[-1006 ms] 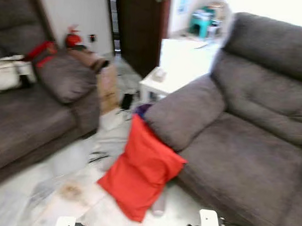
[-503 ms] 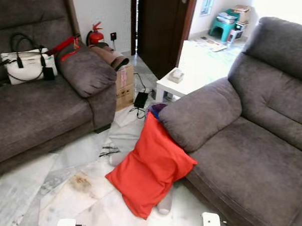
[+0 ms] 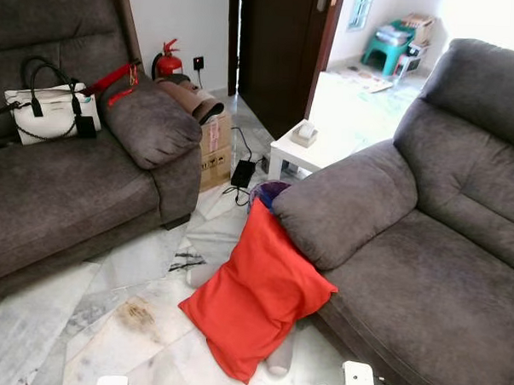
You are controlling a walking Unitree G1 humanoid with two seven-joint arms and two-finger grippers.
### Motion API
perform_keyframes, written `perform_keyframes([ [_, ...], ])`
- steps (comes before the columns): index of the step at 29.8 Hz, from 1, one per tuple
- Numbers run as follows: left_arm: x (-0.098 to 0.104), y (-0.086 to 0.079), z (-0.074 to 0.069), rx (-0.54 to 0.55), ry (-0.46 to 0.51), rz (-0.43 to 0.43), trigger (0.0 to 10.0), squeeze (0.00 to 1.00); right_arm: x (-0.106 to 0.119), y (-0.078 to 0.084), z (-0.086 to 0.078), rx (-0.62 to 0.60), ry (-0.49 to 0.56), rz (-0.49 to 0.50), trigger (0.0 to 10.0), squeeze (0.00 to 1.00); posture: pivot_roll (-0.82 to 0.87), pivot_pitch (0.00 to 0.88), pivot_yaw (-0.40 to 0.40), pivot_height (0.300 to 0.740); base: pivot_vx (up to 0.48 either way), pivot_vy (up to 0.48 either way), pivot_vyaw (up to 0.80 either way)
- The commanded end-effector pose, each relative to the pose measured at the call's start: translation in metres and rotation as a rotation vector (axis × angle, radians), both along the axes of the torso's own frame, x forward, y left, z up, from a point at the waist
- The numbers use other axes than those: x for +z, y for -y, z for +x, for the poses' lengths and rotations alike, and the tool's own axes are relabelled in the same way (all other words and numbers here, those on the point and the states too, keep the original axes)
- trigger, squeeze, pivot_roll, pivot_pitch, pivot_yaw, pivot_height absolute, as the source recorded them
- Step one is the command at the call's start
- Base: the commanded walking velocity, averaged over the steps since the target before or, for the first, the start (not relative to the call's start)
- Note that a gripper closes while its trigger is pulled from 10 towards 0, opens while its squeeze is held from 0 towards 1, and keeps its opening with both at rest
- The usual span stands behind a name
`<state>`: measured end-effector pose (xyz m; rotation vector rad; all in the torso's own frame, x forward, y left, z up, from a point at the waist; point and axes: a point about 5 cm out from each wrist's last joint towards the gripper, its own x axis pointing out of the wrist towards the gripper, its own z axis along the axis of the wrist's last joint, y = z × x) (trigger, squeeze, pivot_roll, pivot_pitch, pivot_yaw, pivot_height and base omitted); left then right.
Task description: Move the pillow to the sofa from floor
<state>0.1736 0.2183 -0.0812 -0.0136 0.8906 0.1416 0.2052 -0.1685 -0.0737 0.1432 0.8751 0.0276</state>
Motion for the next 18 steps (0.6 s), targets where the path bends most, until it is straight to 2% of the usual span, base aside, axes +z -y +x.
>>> perform_keyframes([
  [1, -0.0015, -0.0015, -0.0042, 0.013, -0.007, -0.005, 10.0, 0.00, -0.0008, 0.0003, -0.0016, 0.008, -0.004, -0.005, 10.0, 0.00, 0.09, 0.078, -0.013, 0.740, 0.375, 0.000, 0.00],
  [18, -0.0012, 0.0015, -0.0017, 0.013, -0.005, -0.011, 10.0, 0.00, -0.0010, -0.0004, -0.0018, 0.019, -0.006, -0.009, 10.0, 0.00, 0.09, 0.078, -0.015, 0.740, 0.382, 0.000, 0.00],
])
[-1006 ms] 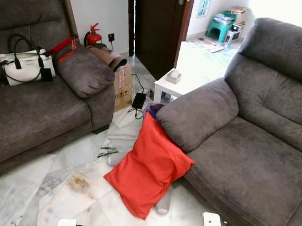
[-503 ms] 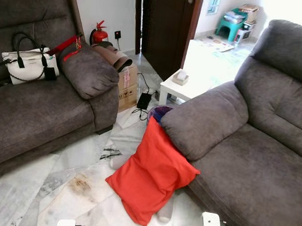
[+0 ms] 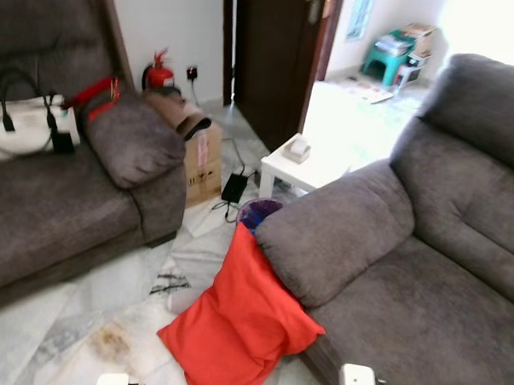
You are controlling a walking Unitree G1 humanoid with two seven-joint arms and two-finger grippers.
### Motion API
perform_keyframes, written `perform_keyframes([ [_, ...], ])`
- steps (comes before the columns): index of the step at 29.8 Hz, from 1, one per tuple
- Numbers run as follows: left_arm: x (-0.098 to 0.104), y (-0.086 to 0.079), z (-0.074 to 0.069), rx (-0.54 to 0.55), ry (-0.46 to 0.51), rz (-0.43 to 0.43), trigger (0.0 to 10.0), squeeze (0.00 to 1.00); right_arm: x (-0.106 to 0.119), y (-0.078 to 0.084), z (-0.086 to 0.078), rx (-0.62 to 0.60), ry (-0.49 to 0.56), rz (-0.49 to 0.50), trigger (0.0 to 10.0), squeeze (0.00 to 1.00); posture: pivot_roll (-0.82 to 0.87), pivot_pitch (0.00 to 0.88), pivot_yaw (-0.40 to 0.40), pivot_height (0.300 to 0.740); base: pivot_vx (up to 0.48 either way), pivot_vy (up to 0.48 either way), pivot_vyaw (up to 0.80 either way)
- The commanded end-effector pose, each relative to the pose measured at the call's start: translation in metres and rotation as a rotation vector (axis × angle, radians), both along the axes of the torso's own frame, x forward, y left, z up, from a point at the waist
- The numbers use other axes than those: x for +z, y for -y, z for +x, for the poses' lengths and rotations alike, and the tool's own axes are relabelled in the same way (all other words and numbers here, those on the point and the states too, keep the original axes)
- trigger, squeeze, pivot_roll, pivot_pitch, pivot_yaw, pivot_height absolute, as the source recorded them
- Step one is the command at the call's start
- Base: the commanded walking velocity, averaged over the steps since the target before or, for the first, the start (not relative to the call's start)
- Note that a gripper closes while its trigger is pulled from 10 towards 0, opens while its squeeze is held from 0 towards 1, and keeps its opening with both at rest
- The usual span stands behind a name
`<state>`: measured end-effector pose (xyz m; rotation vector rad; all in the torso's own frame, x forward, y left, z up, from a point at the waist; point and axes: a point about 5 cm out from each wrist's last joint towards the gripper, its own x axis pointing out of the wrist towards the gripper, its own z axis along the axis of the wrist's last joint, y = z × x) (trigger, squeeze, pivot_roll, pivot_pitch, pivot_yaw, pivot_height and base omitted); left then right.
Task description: Move the pillow to the sofa from floor
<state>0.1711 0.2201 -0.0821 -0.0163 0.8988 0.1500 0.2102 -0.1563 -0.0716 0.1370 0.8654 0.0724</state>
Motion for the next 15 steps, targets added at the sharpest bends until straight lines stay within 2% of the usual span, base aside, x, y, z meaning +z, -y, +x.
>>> perform_keyframes([
  [1, -0.0004, 0.0033, 0.0007, 0.004, 0.003, -0.011, 10.0, 0.00, -0.0030, 0.0115, -0.0067, -0.020, -0.018, -0.023, 10.0, 0.00, 0.09, 0.078, -0.015, 0.740, 0.390, 0.000, 0.00],
  [4, -0.0008, 0.0033, 0.0000, 0.002, -0.001, -0.009, 10.0, 0.00, -0.0026, 0.0107, -0.0059, -0.002, -0.013, -0.029, 10.0, 0.00, 0.09, 0.078, -0.016, 0.740, 0.377, 0.000, 0.00],
  [5, -0.0007, 0.0032, -0.0001, 0.003, 0.000, -0.008, 10.0, 0.00, -0.0025, 0.0105, -0.0057, 0.003, -0.013, -0.032, 10.0, 0.00, 0.09, 0.078, -0.016, 0.740, 0.300, 0.000, 0.80],
  [13, -0.0008, 0.0024, -0.0006, 0.001, -0.002, -0.002, 10.0, 0.00, -0.0018, 0.0093, -0.0042, -0.006, -0.010, -0.027, 10.0, 0.00, 0.09, 0.078, -0.015, 0.740, 0.000, 0.000, 0.79],
  [15, -0.0008, 0.0022, -0.0006, 0.001, -0.002, 0.000, 10.0, 0.00, -0.0016, 0.0098, -0.0039, -0.013, -0.006, -0.028, 10.0, 0.00, 0.09, 0.078, -0.015, 0.740, 0.000, 0.000, 0.00],
])
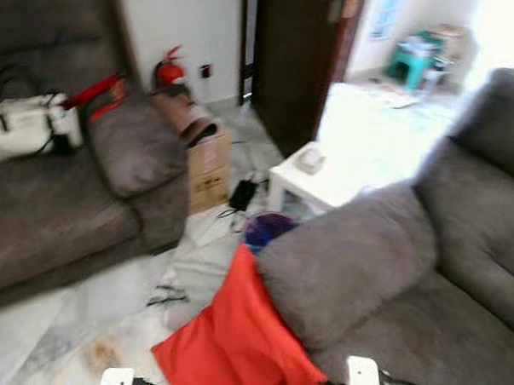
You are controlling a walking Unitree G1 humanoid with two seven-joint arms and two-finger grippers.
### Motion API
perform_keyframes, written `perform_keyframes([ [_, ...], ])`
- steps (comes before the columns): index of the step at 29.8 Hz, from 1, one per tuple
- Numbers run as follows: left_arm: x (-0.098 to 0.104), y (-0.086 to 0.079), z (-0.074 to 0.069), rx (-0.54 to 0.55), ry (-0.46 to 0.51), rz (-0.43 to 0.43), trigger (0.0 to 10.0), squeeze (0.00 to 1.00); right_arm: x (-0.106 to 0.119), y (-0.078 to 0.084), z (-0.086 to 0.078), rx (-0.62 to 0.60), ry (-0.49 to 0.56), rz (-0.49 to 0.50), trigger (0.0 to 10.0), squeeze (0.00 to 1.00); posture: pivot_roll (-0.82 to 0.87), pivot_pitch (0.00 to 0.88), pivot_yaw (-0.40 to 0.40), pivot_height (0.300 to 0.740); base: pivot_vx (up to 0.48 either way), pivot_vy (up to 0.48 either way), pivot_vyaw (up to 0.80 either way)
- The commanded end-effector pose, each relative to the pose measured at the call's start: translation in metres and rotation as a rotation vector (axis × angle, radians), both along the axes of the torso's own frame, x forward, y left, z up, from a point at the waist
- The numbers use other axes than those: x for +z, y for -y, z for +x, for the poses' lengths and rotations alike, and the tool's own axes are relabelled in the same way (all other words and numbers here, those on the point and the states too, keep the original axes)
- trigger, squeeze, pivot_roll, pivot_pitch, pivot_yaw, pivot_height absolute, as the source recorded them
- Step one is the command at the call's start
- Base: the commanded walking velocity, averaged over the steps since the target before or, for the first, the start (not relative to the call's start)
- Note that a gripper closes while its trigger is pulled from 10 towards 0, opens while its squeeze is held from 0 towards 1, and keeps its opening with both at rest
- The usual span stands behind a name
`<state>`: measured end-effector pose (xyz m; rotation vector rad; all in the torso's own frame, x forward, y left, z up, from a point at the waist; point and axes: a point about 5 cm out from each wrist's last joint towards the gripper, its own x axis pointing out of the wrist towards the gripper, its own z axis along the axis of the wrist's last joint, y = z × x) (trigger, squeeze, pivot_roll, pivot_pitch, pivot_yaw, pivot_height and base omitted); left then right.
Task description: Move the pillow to the sofa from floor
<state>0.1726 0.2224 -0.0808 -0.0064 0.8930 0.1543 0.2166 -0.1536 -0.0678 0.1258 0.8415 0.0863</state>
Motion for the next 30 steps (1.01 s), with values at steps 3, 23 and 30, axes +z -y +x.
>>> perform_keyframes([
  [3, -0.001, 0.004, 0.000, 0.001, 0.008, -0.002, 10.0, 0.00, -0.003, 0.014, -0.007, -0.053, -0.007, -0.021, 10.0, 0.00, 0.09, 0.079, -0.014, 0.740, 0.000, 0.000, 0.00],
  [23, 0.104, 0.000, 0.096, -0.128, 0.743, 0.194, 10.0, 0.00, 0.077, 0.016, 0.072, -0.117, 0.584, 0.133, 10.0, 0.00, 0.07, 0.053, 0.010, 0.740, 0.000, 0.000, 0.00],
  [30, 0.103, 0.004, 0.083, -0.127, 0.776, 0.189, 10.0, 0.00, 0.074, 0.020, 0.065, -0.156, 0.593, 0.152, 10.0, 0.00, 0.08, 0.070, 0.004, 0.740, 0.000, 0.000, 0.00],
])
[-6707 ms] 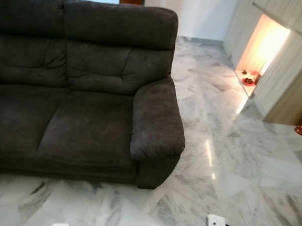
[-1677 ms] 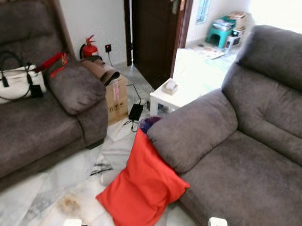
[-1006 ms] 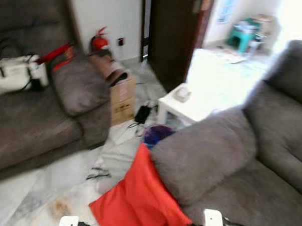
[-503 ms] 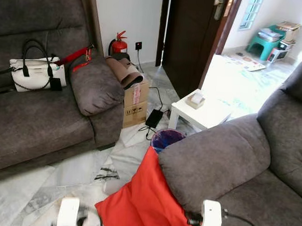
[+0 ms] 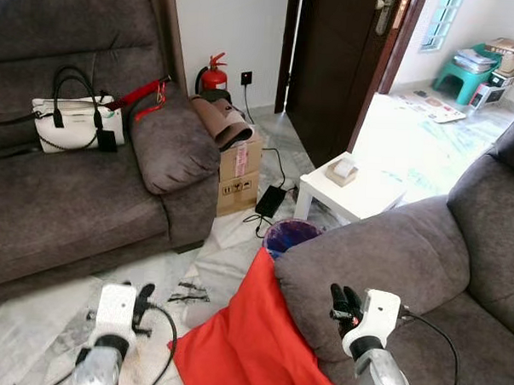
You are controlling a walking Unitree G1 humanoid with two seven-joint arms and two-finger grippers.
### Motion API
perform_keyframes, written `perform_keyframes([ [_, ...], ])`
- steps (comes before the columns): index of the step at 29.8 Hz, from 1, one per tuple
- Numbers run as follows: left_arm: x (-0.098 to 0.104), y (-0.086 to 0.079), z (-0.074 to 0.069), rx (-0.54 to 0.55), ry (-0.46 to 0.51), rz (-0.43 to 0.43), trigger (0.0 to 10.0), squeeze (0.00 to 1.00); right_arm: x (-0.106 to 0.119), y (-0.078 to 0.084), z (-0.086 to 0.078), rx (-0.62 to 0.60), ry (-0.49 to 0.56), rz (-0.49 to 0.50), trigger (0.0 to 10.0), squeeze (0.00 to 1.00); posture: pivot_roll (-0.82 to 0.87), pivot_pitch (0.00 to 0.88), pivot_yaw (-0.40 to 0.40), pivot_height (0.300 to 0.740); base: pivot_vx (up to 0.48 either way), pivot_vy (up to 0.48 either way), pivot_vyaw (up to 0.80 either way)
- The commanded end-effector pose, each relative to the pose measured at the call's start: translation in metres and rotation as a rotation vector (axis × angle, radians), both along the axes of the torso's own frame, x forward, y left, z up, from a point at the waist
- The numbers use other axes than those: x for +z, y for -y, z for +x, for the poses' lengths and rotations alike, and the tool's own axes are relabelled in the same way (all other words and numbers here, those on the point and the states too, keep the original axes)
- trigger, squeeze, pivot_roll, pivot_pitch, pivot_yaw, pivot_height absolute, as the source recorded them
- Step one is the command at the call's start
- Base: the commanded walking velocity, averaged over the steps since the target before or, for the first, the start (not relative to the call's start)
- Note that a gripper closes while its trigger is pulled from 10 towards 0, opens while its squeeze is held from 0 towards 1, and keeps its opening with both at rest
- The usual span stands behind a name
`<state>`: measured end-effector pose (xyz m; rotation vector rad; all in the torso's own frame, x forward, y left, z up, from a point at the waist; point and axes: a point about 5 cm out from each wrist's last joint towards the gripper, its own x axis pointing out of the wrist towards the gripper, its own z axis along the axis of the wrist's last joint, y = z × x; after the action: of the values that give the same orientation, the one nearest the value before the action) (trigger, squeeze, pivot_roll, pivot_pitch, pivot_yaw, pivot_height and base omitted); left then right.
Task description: Move the pillow to the sofa from floor
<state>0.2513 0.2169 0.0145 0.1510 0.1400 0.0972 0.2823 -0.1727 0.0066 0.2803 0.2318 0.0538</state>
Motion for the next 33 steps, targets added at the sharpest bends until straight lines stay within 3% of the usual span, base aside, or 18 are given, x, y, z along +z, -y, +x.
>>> perform_keyframes([
  [1, 0.009, -0.002, 0.006, 0.008, 0.044, 0.005, 10.0, 0.00, -0.001, 0.000, 0.000, -0.019, -0.002, 0.008, 10.0, 0.00, 0.08, 0.076, 0.004, 0.740, 0.000, 0.000, 0.00],
  [8, 0.021, 0.000, 0.020, -0.004, 0.070, 0.019, 10.0, 0.00, 0.004, -0.009, 0.007, -0.023, 0.004, 0.021, 10.0, 0.00, 0.08, 0.099, 0.009, 0.740, 0.000, 0.000, 0.00],
  [11, 0.028, 0.004, 0.024, -0.022, 0.091, 0.025, 10.0, 0.00, 0.006, -0.011, 0.009, -0.016, 0.003, 0.018, 10.0, 0.00, 0.08, 0.109, 0.006, 0.716, 0.000, 0.000, 0.00],
  [16, 0.029, 0.004, 0.021, -0.027, 0.087, 0.026, 10.0, 0.00, 0.010, -0.009, 0.012, -0.050, 0.023, 0.045, 10.0, 0.00, 0.08, 0.112, 0.006, 0.706, 0.000, 0.000, 0.00],
  [20, 0.028, 0.005, 0.020, -0.058, 0.083, 0.064, 10.0, 0.00, 0.013, -0.013, 0.015, -0.011, 0.037, 0.016, 10.0, 0.00, 0.08, 0.117, 0.002, 0.706, 0.000, 0.000, 0.00],
  [29, 0.030, 0.009, 0.022, -0.048, 0.081, 0.045, 10.0, 0.00, 0.015, -0.014, 0.016, -0.018, 0.048, 0.024, 10.0, 0.00, 0.08, 0.120, -0.008, 0.691, 0.000, 0.000, 0.00],
  [30, 0.030, 0.010, 0.022, -0.048, 0.082, 0.045, 10.0, 0.00, 0.015, -0.014, 0.016, -0.018, 0.049, 0.027, 10.0, 0.45, 0.08, 0.120, -0.008, 0.691, 0.000, 0.000, 0.00],
  [31, 0.030, 0.010, 0.022, -0.048, 0.083, 0.043, 10.0, 0.00, 0.015, -0.013, 0.016, -0.021, 0.052, 0.037, 10.0, 0.99, 0.08, 0.120, -0.008, 0.691, 0.000, 0.000, 0.00],
  [33, 0.030, 0.010, 0.022, -0.047, 0.084, 0.043, 10.0, 0.00, 0.016, -0.013, 0.017, -0.017, 0.062, 0.054, 10.0, 1.00, 0.08, 0.120, -0.011, 0.691, 0.000, 0.000, 0.00],
])
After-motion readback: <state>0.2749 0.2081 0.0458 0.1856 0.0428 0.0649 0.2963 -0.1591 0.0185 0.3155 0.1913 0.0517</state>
